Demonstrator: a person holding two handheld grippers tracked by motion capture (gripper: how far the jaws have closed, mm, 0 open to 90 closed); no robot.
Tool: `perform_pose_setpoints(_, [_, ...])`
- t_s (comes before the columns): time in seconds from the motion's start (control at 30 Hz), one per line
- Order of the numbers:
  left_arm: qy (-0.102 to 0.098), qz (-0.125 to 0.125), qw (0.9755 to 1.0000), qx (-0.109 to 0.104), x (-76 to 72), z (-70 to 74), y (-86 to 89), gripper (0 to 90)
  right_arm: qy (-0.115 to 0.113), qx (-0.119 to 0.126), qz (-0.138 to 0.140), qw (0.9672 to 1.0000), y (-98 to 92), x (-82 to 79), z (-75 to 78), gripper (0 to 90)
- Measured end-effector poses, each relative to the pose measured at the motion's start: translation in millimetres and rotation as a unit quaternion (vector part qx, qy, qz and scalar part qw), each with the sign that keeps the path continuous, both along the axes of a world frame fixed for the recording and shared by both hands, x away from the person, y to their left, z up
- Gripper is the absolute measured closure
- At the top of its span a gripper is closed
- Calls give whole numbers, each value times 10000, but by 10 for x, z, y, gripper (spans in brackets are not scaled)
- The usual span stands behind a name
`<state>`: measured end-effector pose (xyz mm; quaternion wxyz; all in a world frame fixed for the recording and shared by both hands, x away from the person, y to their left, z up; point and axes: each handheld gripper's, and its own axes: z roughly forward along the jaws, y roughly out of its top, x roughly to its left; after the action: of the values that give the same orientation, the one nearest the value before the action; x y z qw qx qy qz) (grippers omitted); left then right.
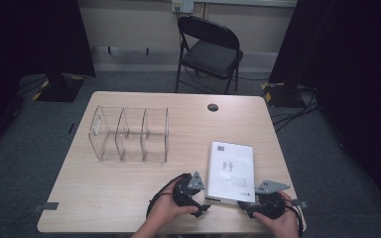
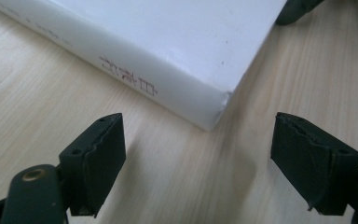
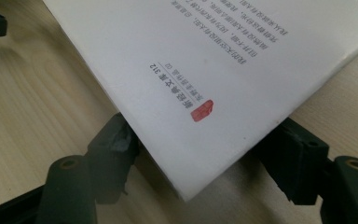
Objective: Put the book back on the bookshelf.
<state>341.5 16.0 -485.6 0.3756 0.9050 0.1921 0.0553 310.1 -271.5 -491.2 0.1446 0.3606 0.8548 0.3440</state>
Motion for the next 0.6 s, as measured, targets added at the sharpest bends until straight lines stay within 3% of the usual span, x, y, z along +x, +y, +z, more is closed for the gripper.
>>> perform_pose_setpoints(0.03, [58,-86,9999,11,22,-37,-50,158,-13,1,-1,10000,0,-2,-1,313])
perform_pose_setpoints(0.17, [-13,-82,9999,103,13,-71,-98,128,25,-46,-21,10000,10,-4,10,316])
perform_pose_setpoints(0.2, [40,64,10000,-19,20,-88,-115,114,20,-82,2,10000,17,0,18,319])
perform_pose_setpoints(0.27, [26,-27,10000,-12,27,-78,-123,129,83,-87,2,9999,27,5,33,324])
perform_pose_setpoints(0.37, [7,34,10000,-12,15,-83,-157,141,128,-79,-38,9999,33,4,34,325])
perform_pose_setpoints(0.4, [-47,22,10000,77,24,-78,-160,144,110,-94,-3,9999,31,12,32,326])
perform_pose_setpoints(0.6, [-14,182,9998,22,30,-75,-173,178,6,10,-46,10000,20,-17,3,336])
